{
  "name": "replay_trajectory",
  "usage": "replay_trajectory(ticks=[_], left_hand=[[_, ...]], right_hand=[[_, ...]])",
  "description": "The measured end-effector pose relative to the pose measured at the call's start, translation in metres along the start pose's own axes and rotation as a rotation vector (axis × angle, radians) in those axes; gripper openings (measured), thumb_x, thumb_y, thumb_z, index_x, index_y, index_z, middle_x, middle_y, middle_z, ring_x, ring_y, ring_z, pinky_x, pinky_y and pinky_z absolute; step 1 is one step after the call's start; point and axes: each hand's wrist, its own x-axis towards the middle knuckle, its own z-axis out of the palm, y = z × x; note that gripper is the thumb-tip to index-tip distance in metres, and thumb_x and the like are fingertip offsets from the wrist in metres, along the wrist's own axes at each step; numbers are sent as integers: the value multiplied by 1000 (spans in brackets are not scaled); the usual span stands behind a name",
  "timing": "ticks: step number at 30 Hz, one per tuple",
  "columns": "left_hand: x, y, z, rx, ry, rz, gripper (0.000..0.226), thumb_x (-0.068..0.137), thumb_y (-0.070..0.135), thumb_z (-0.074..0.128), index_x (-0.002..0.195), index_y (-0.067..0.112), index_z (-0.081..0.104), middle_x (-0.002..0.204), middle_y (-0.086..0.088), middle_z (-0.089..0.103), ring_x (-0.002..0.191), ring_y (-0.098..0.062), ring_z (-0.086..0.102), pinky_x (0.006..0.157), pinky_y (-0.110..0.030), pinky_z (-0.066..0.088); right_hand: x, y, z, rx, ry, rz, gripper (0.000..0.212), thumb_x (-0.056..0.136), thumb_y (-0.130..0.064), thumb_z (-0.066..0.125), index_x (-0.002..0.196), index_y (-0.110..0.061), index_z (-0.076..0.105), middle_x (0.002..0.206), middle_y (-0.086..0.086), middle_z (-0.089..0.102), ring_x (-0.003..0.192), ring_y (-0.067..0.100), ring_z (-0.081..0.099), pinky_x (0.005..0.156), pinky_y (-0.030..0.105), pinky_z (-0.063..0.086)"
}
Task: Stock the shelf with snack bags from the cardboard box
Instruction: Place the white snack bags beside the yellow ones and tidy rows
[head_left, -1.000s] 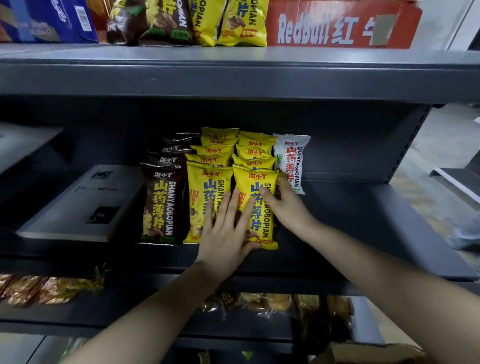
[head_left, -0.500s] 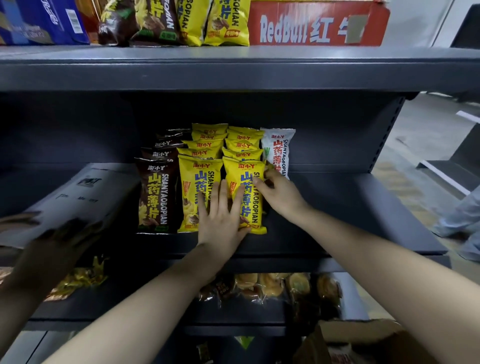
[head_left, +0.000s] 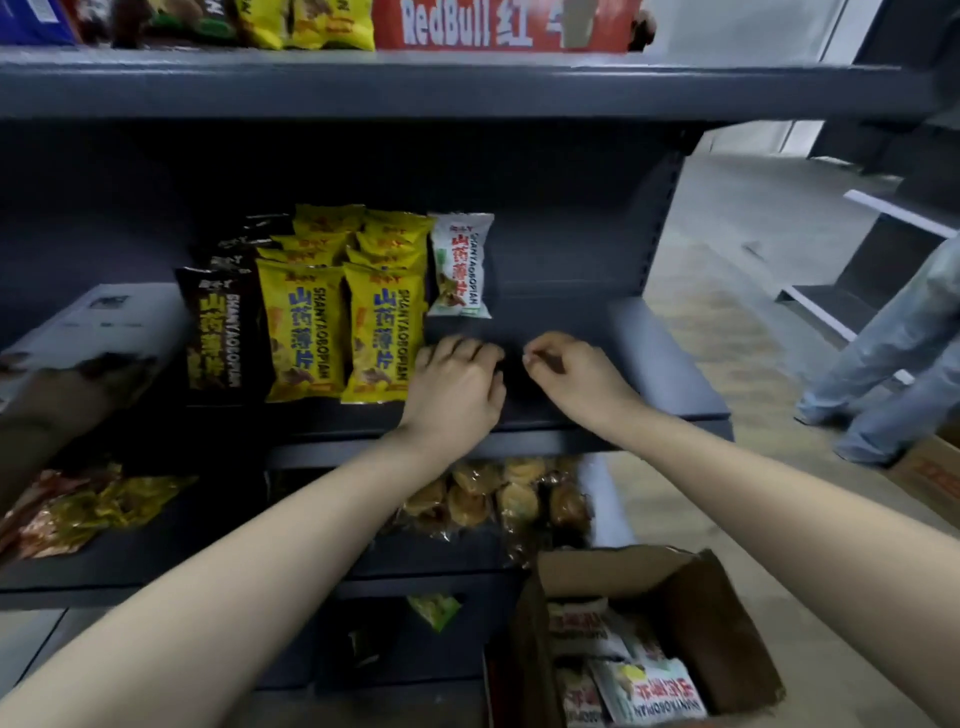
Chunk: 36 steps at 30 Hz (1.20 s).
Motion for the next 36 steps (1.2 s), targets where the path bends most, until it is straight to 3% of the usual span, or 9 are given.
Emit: replay_trajectory(ticks=[6, 10, 13, 17, 26, 28, 30, 33, 36], left_hand=[[-28, 73, 15, -120, 88, 129, 37, 82, 25, 39, 98, 14, 70, 94, -2, 69, 91, -28, 60, 75, -36, 45], [-58, 112, 40, -199, 67, 181, 30, 80, 19, 44, 94, 14, 70, 90, -2, 67, 85, -26, 60, 73, -33, 41], [-86, 139, 68, -229, -110, 188, 31, 80, 21, 44, 94, 15, 71, 94, -3, 67, 87, -26, 63, 69, -32, 51], [-113, 167, 103, -253, -586, 54, 28, 93, 18, 45, 116, 17, 61, 122, -4, 56, 108, -24, 56, 83, -34, 49], [-157, 166, 223, -259, -1025, -199, 28, 94, 19, 45, 119, 7, 53, 122, -13, 50, 112, -30, 51, 93, -34, 44], [-162, 161, 246, -265, -1067, -267, 28, 93, 18, 48, 117, 6, 55, 120, -14, 55, 111, -29, 53, 92, -34, 45], [-169, 156, 271, -299, -1101, -335, 29, 92, 20, 52, 118, 8, 58, 119, -12, 60, 109, -26, 57, 92, -34, 47], [-181, 147, 315, -392, -1130, -441, 29, 89, 23, 59, 117, 13, 61, 117, -9, 63, 108, -24, 59, 94, -36, 47], [-193, 140, 348, -461, -1133, -526, 19, 89, 25, 61, 106, 16, 64, 108, -7, 65, 101, -22, 62, 93, -38, 49]], right_hand=[[-73, 47, -48, -12, -124, 9, 15, 95, -20, 52, 104, -19, 64, 98, -5, 66, 92, 12, 60, 79, 26, 46], [-113, 84, -61, -101, -245, -25, 15, 93, -24, 54, 101, -20, 67, 95, -3, 70, 84, 14, 62, 78, 36, 52], [-143, 116, -62, -153, -377, -1, 18, 92, -23, 55, 101, -15, 68, 95, 1, 71, 82, 19, 63, 77, 39, 51], [-172, 164, -49, -240, -574, 81, 22, 94, -32, 50, 98, -14, 62, 92, 5, 68, 83, 23, 62, 74, 43, 51], [-200, 254, 7, -234, -845, 447, 33, 91, -12, 54, 123, -4, 54, 123, 9, 59, 113, 26, 56, 77, 24, 40], [-201, 276, 22, -212, -831, 574, 36, 87, -8, 56, 122, -1, 54, 124, 13, 60, 111, 29, 57, 84, 31, 47], [-202, 298, 38, -143, -806, 725, 35, 82, -5, 57, 116, 6, 58, 119, 22, 62, 107, 34, 60, 88, 41, 51], [-206, 324, 59, -44, -695, 927, 9, 82, -4, 55, 74, 1, 57, 75, 15, 58, 67, 25, 57, 61, 34, 45], [-207, 338, 80, 69, -627, 1151, 6, 91, -9, 52, 84, -10, 52, 71, 5, 44, 64, 17, 44, 55, 26, 34]])
